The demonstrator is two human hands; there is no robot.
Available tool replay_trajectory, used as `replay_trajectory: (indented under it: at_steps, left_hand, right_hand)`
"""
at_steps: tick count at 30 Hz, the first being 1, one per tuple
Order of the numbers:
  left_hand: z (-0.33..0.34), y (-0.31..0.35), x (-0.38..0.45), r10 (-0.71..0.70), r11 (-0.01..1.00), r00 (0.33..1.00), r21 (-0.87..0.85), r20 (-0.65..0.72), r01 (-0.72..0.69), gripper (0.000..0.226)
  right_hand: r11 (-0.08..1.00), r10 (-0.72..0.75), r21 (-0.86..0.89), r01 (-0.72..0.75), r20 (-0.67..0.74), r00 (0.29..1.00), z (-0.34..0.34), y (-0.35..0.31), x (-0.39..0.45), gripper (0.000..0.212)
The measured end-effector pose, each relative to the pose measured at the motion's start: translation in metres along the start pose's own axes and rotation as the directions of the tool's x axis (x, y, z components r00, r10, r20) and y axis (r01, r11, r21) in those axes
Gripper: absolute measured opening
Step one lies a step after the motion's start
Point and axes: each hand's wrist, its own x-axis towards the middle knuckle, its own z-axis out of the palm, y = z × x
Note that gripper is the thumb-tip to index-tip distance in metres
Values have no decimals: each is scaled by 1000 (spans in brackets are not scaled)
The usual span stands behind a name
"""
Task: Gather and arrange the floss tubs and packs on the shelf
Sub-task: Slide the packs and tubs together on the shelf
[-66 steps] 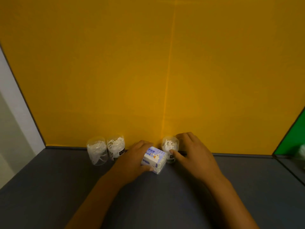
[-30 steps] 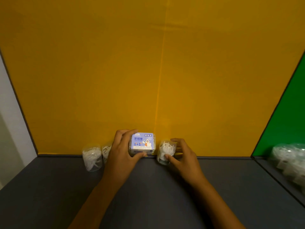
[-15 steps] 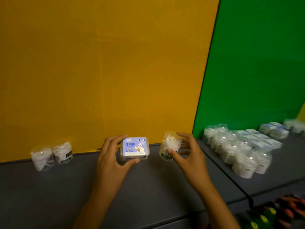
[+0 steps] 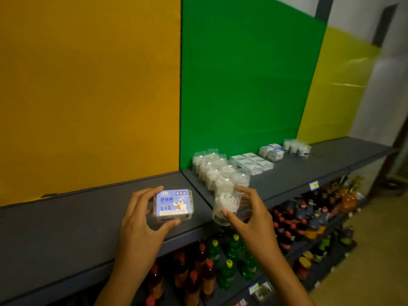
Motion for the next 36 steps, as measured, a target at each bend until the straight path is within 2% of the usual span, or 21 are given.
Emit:
replay_trajectory:
  at_steps: [8, 15, 27, 36]
  left_hand:
    - [87, 47, 1, 30, 999, 996, -48, 87, -26, 70]
    - [171, 63, 17, 64, 995, 989, -83, 137, -53, 69]
    - [352, 62, 85, 76, 989, 991, -135, 109, -61, 71]
    - [471, 66, 119, 77, 989, 977, -137, 199, -50, 69]
  right_hand:
    - [997, 28, -68, -34, -85, 996, -100, 38, 1, 51]
    - [990, 22, -132, -44, -167, 986, -161, 82, 28, 51]
    - [971, -2, -237, -42, -181, 984, -252, 184, 141, 52]
    - [973, 33, -215, -83, -224, 974, -311, 274, 198, 52]
